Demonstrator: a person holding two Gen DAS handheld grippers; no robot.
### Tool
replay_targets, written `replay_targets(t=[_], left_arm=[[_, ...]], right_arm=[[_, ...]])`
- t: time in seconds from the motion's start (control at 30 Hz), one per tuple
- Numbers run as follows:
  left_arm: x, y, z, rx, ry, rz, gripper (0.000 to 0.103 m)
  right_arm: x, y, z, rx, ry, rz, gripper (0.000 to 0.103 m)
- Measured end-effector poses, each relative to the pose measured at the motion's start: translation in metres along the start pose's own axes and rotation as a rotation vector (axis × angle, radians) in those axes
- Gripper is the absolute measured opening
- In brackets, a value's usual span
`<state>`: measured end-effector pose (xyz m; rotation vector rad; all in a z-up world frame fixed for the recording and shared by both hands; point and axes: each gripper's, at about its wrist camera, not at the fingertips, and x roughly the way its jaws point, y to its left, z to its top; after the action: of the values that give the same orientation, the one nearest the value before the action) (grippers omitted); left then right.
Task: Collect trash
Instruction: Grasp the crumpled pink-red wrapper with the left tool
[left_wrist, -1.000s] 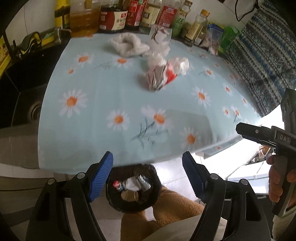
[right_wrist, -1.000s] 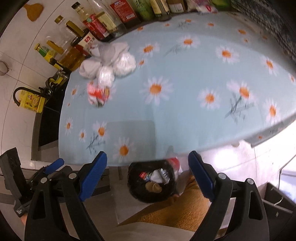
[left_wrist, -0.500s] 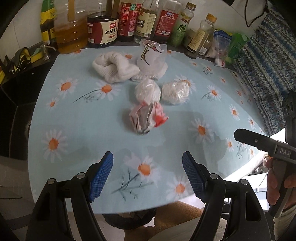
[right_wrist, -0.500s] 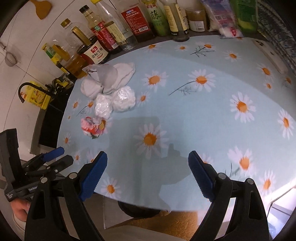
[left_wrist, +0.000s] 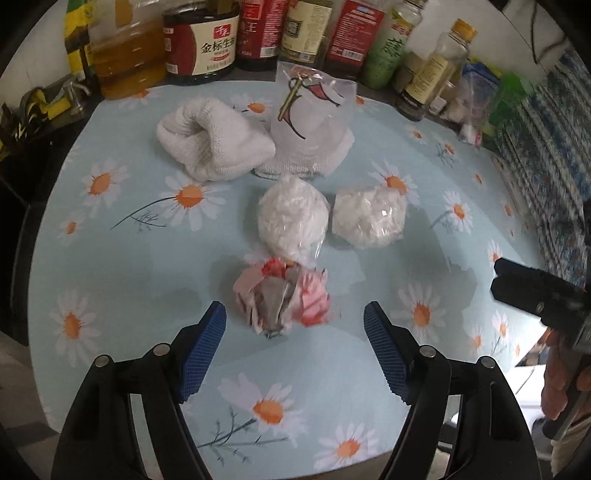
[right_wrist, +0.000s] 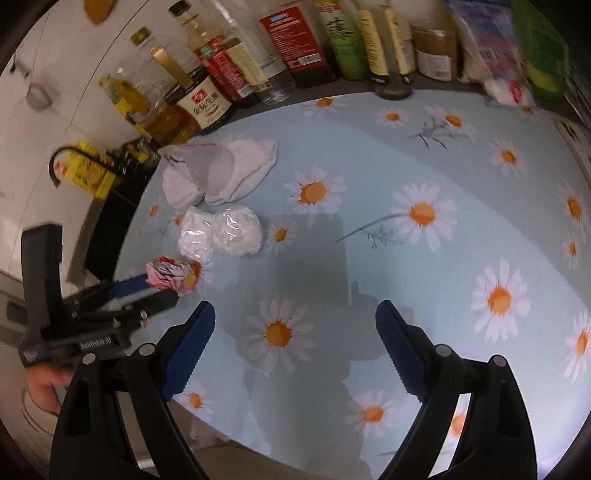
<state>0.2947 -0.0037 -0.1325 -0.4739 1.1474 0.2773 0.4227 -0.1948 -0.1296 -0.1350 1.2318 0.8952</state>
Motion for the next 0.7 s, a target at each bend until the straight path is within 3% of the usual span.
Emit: replay_targets(t=[0.17, 0.23, 0.37, 0.7], left_arm=[[0.007, 0.003, 0.006, -0.030, -0.002, 0.022, 0.073], [0.008, 0.004, 0.007, -0.038, -0.006, 0.022, 0.062], [0.009, 0.003, 0.009, -0.046, -0.014, 0.029, 0.052], [0.001, 0.001, 0.005, -0.067, -0.043, 0.047, 0.050]], right_arm=[[0.011, 0.000, 0.013, -0.088, 0.015, 0.004, 0.088], [0.015, 0.001, 0.018, -0.116, 0.017, 0.021, 0.088], [0.019, 0.002, 0.032, -0.155, 0.020, 0.047, 0.088], [0.031, 0.011, 0.052, -0.233, 0.039, 0.064, 0.088]])
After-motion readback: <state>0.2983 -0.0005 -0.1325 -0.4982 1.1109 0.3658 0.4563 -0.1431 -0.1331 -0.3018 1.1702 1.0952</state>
